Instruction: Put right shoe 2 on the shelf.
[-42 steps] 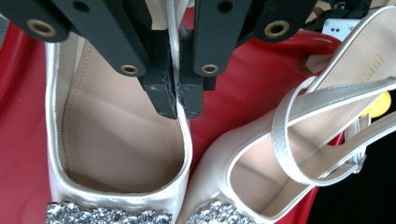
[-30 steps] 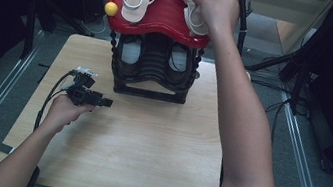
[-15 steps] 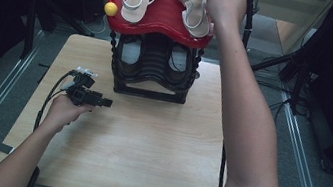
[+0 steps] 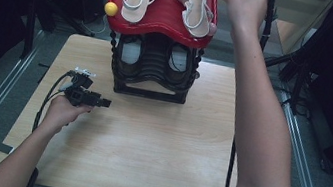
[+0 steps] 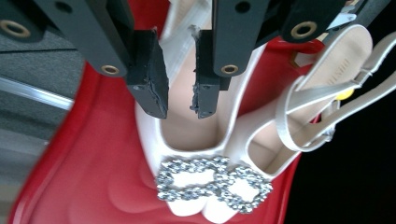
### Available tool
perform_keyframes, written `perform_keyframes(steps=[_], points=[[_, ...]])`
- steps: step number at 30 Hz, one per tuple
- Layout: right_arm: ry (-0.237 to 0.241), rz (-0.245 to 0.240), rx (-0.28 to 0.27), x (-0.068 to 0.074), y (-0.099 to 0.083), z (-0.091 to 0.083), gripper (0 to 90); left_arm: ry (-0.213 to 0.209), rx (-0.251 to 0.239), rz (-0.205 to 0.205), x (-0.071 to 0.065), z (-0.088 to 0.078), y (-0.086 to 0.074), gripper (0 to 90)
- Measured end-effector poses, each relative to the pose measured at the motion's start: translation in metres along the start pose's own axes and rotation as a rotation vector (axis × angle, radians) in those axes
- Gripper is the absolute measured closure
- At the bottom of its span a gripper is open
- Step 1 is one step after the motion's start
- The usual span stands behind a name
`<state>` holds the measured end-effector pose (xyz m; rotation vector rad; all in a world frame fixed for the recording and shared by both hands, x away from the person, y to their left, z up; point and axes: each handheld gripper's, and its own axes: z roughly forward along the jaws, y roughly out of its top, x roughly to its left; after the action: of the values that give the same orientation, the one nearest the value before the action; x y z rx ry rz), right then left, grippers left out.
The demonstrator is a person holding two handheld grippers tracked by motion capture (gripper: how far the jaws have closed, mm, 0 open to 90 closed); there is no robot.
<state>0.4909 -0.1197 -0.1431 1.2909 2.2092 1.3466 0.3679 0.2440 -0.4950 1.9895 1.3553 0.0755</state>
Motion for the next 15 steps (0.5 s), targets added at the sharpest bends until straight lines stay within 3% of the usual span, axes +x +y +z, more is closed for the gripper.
perform_keyframes(steps=[15], points=[[-0.035,0.023,-0.017,-0.032,-0.023,-0.008,69.7,0.000,0.006,0.000,0.001,0.001,0.000,37.0]])
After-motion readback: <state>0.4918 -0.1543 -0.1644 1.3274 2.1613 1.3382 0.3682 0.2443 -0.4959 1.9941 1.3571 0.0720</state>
